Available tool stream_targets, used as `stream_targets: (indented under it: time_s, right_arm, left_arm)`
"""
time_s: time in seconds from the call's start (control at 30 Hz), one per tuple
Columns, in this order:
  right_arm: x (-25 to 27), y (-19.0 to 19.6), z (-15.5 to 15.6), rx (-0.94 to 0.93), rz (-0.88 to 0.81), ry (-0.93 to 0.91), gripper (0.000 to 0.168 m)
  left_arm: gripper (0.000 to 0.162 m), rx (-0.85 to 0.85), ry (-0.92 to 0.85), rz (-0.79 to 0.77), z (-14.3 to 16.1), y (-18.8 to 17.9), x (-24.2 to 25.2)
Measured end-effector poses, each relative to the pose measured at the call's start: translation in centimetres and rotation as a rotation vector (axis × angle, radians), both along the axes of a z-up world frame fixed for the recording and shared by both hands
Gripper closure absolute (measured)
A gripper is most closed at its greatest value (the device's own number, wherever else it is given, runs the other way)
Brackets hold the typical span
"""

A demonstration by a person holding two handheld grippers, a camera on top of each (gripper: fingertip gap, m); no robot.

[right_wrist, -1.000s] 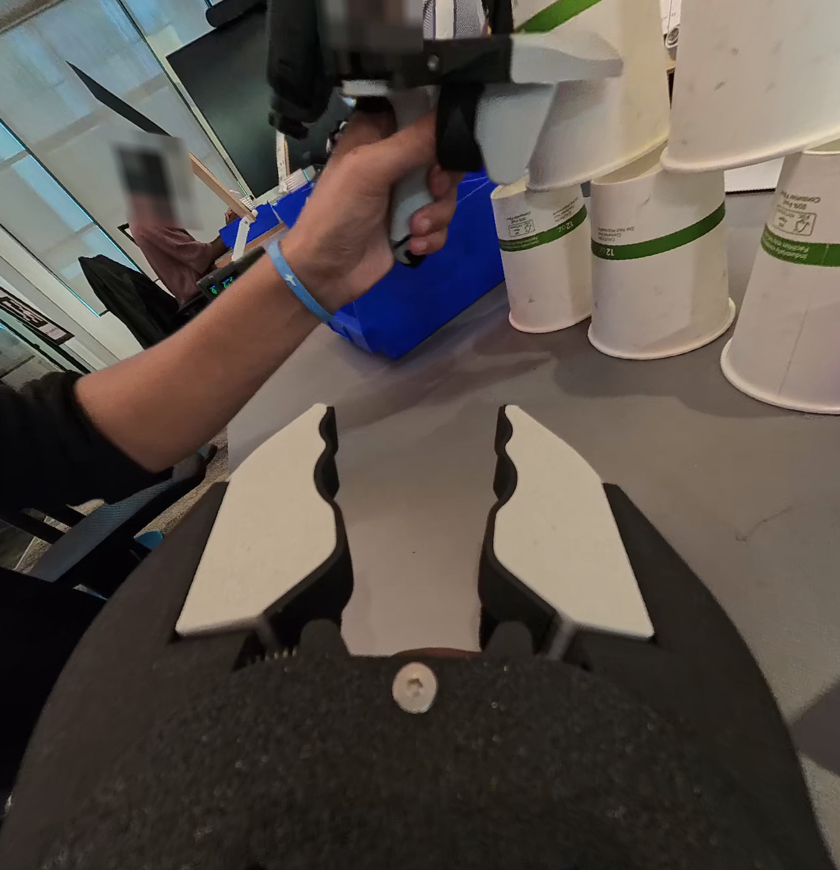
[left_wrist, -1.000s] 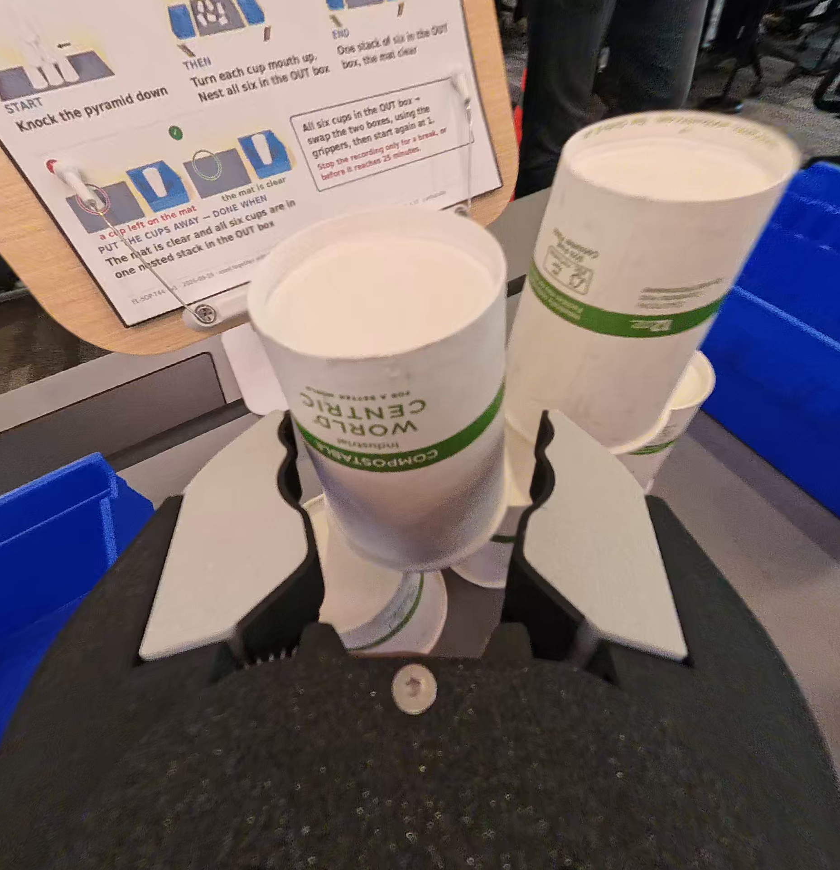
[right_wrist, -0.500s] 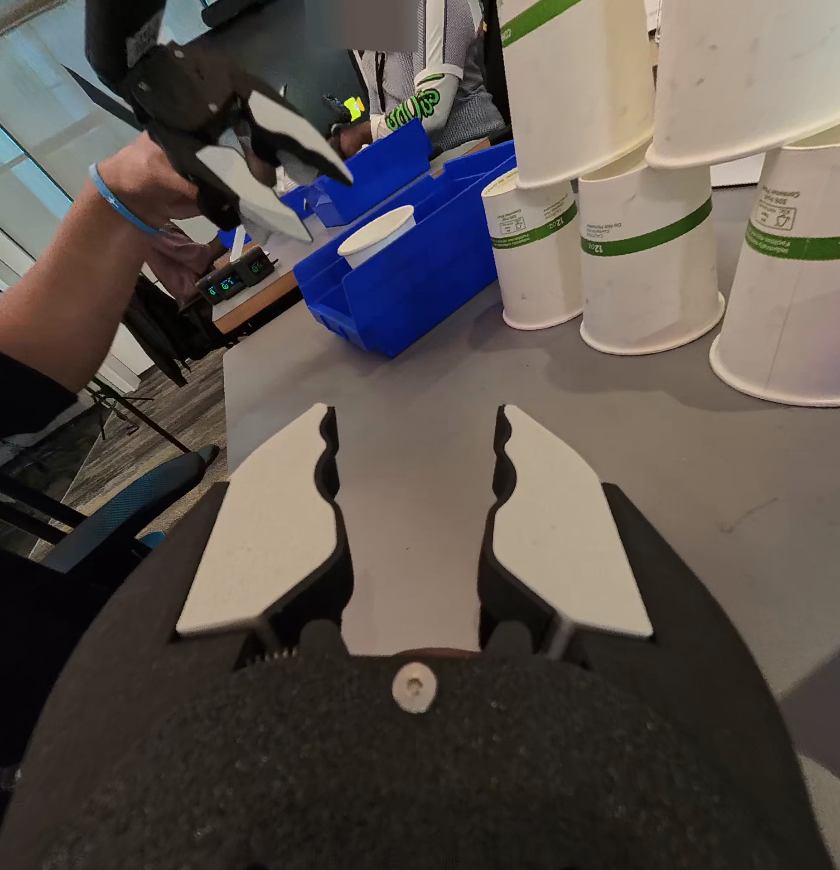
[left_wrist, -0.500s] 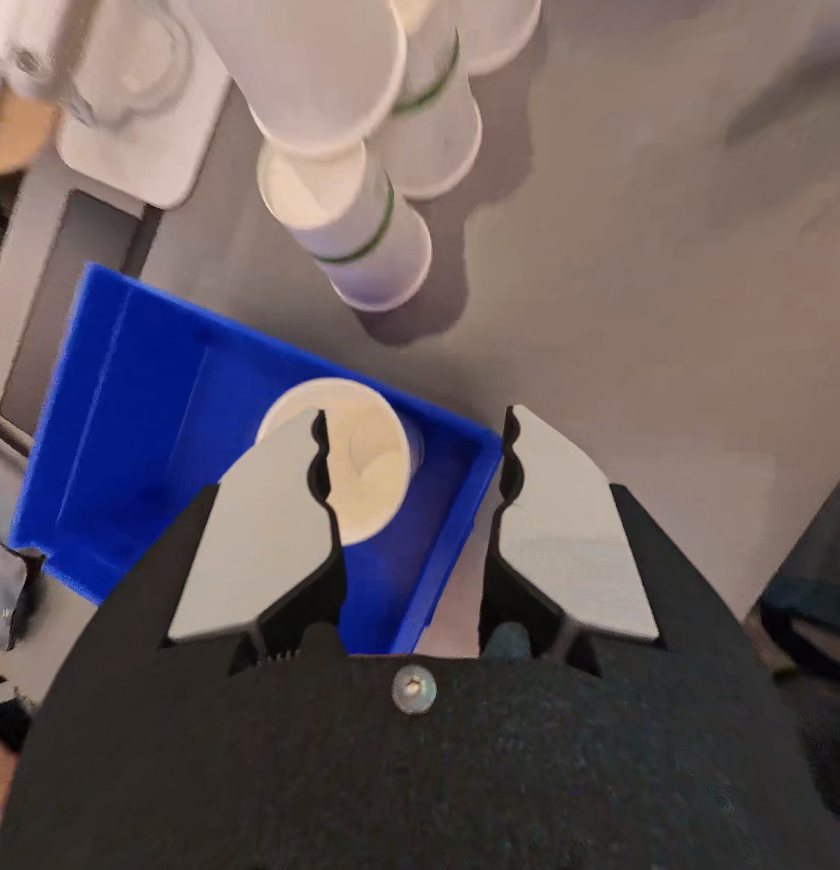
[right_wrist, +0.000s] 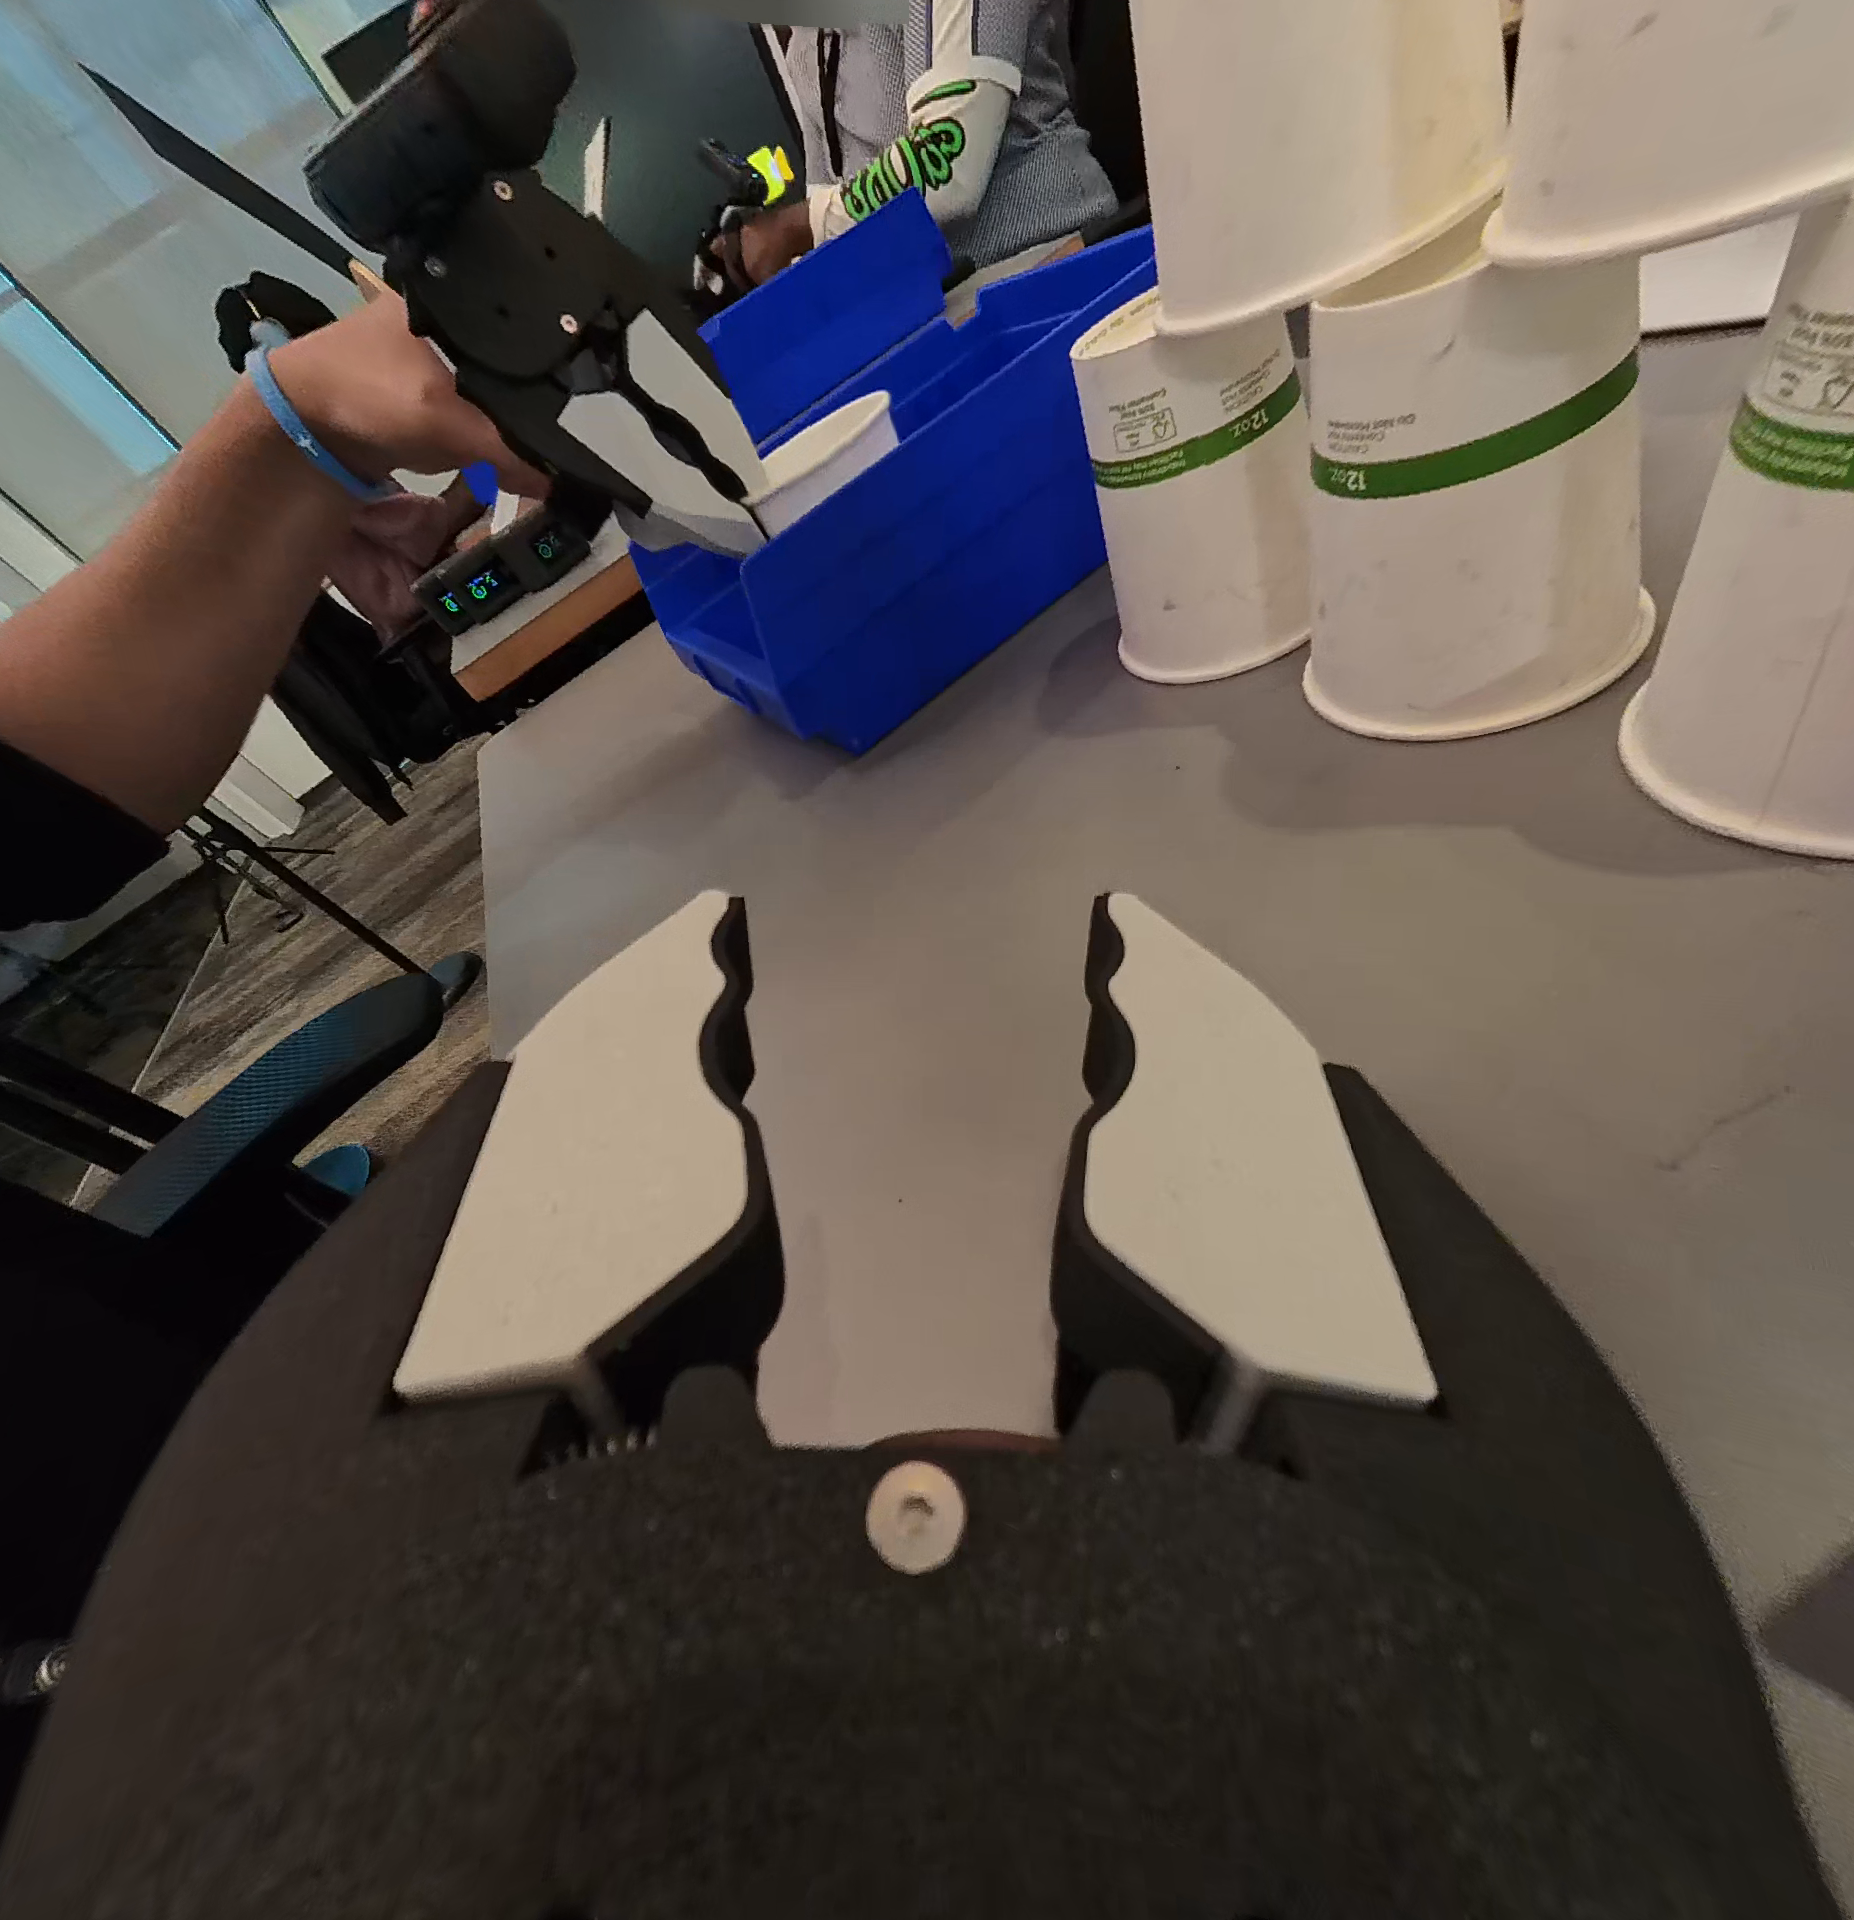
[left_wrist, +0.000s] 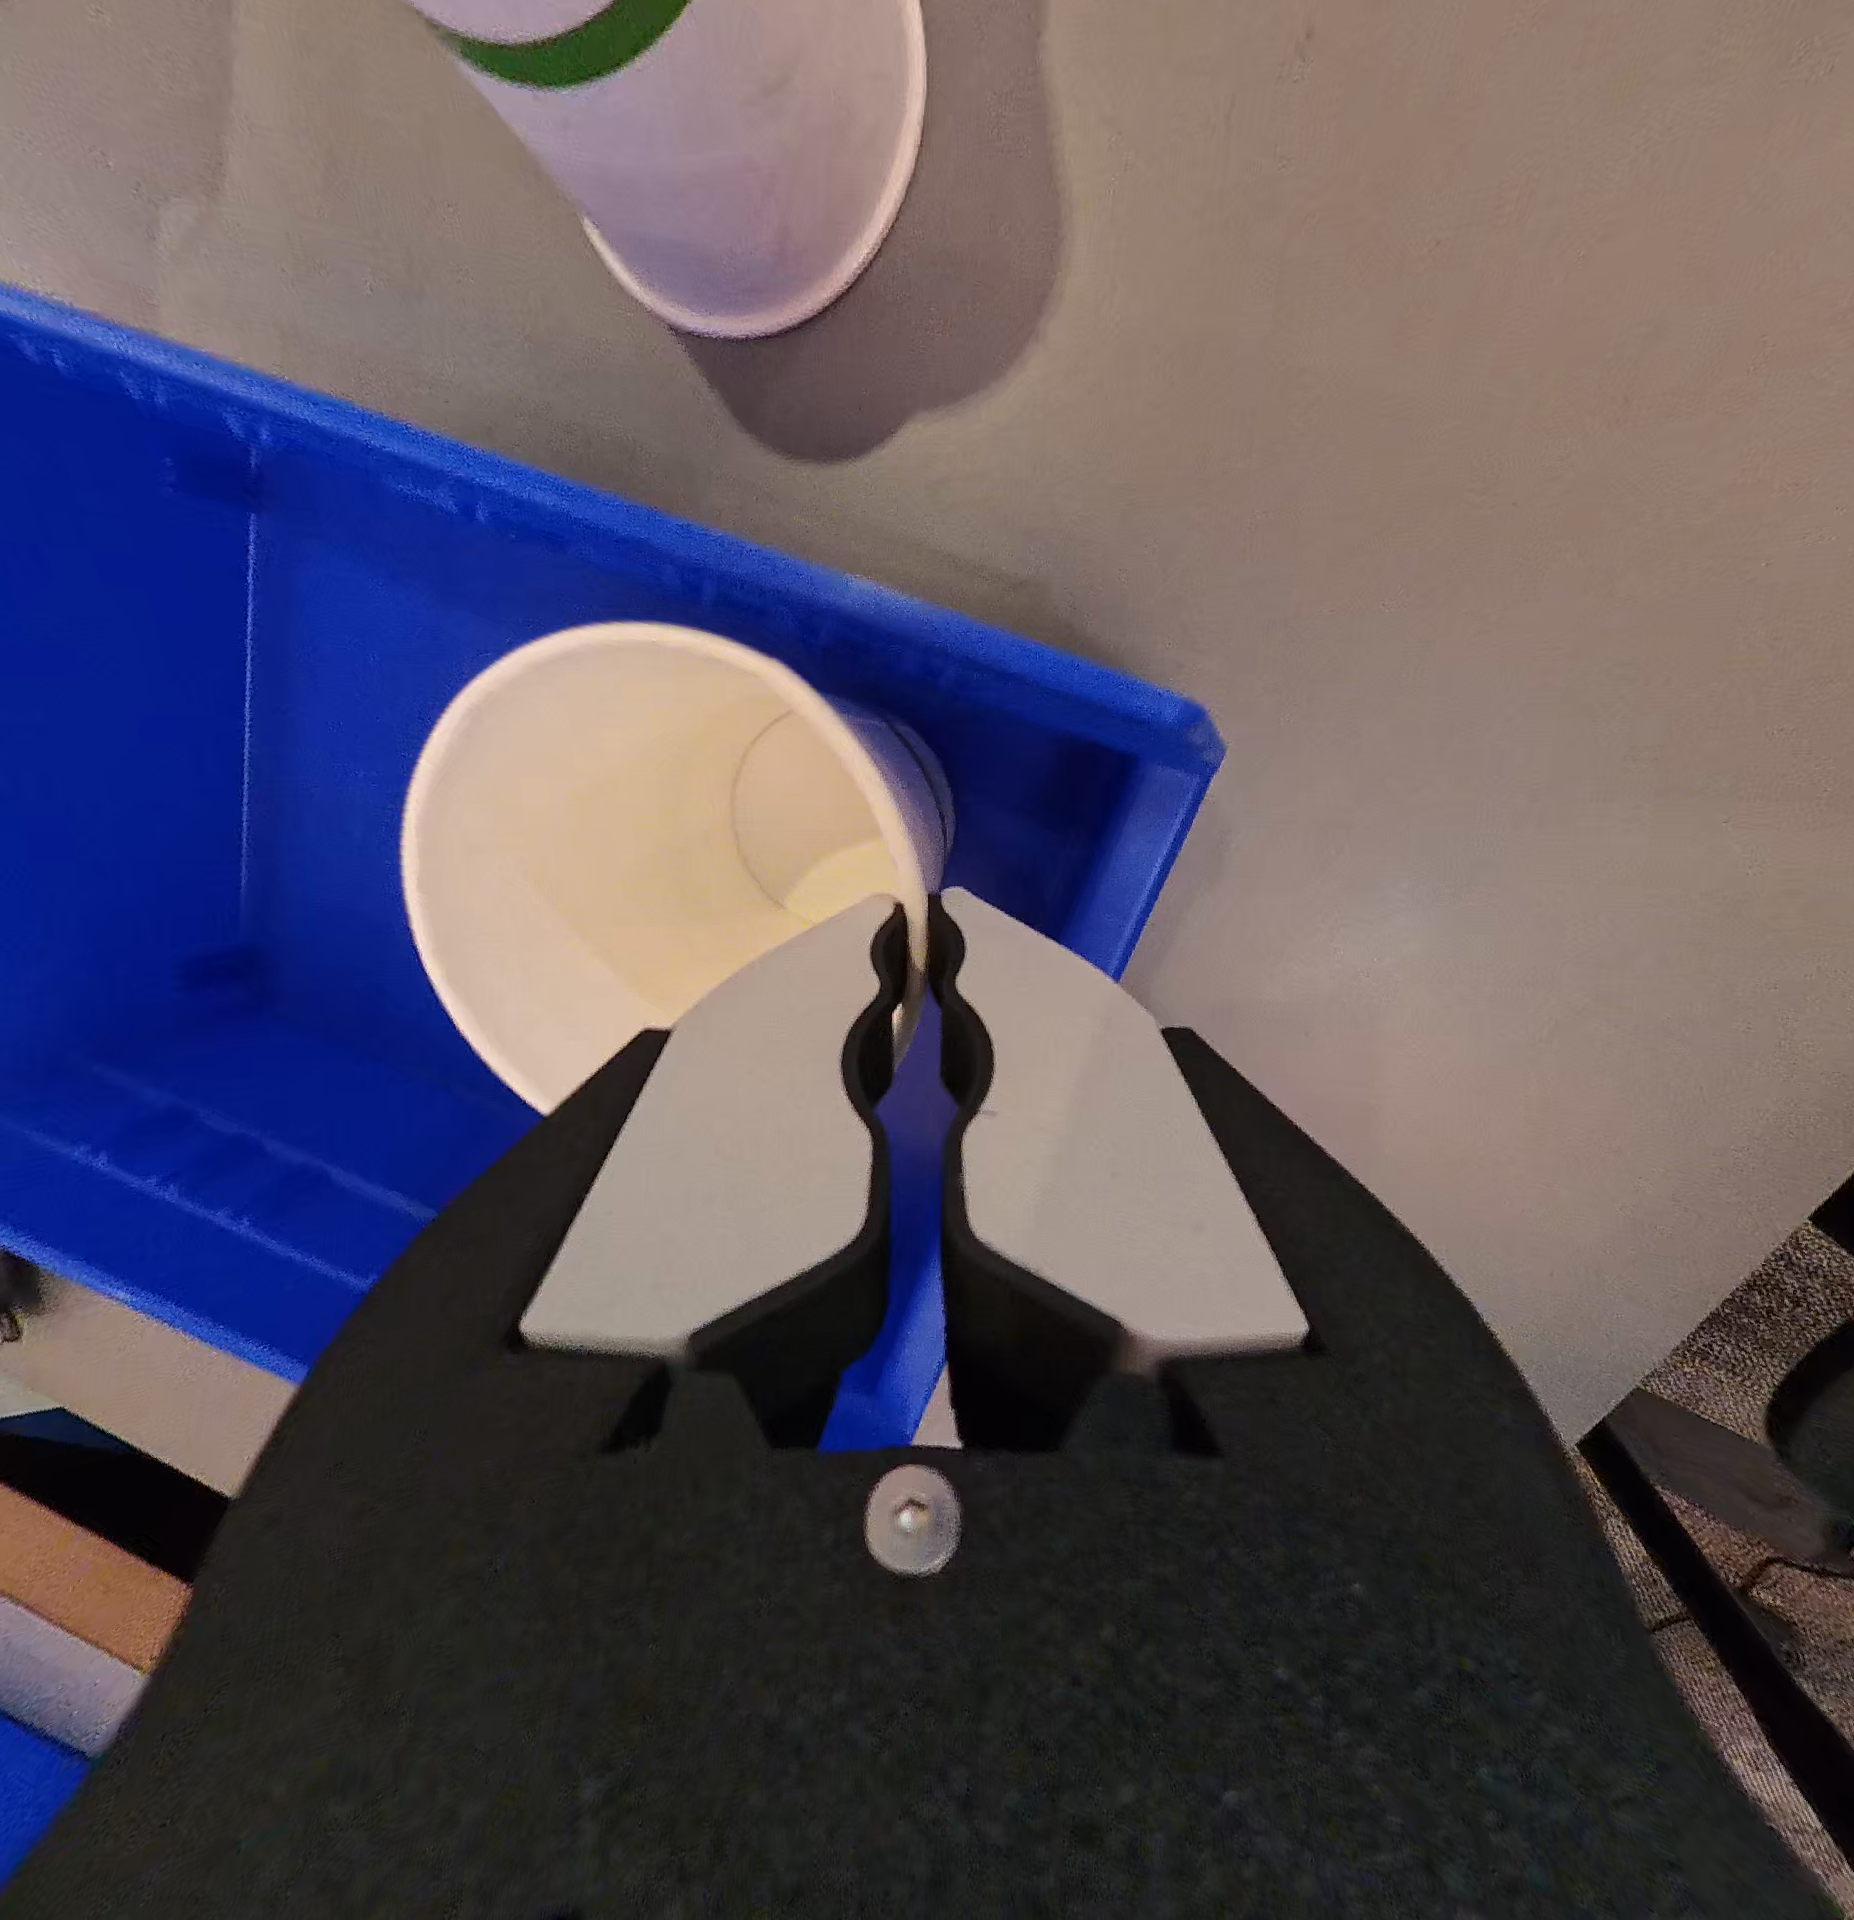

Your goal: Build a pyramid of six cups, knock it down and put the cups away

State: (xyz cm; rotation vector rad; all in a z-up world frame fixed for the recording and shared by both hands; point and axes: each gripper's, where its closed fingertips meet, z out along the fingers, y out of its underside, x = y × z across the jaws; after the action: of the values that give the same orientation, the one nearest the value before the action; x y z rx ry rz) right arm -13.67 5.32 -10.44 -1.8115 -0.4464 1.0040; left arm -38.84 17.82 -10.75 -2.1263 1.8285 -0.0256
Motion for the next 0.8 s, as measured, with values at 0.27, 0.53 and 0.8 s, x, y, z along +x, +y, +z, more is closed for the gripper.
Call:
stream_targets:
  time_s: [0.27,0.53,0.8]
  right_arm:
    - [0.4,0.3,0.4,0.035,-0.003,-0.016,0.106]
    - [0.8,3.5,8.5,0.252,0.042,0.054,0.085]
    - [-0.5,5.6,14.4,0.364,0.112,0.074,0.066]
  left_arm:
    - [0.16,0.08,-0.447,0.182,6.4,2.1,-2.7]
    - [0.16,-0.108,-1.287,0.033,18.1,-2.8,6.6]
    - [0.16,-0.387,-1.42,-0.18,18.5,-8.1,18.8]
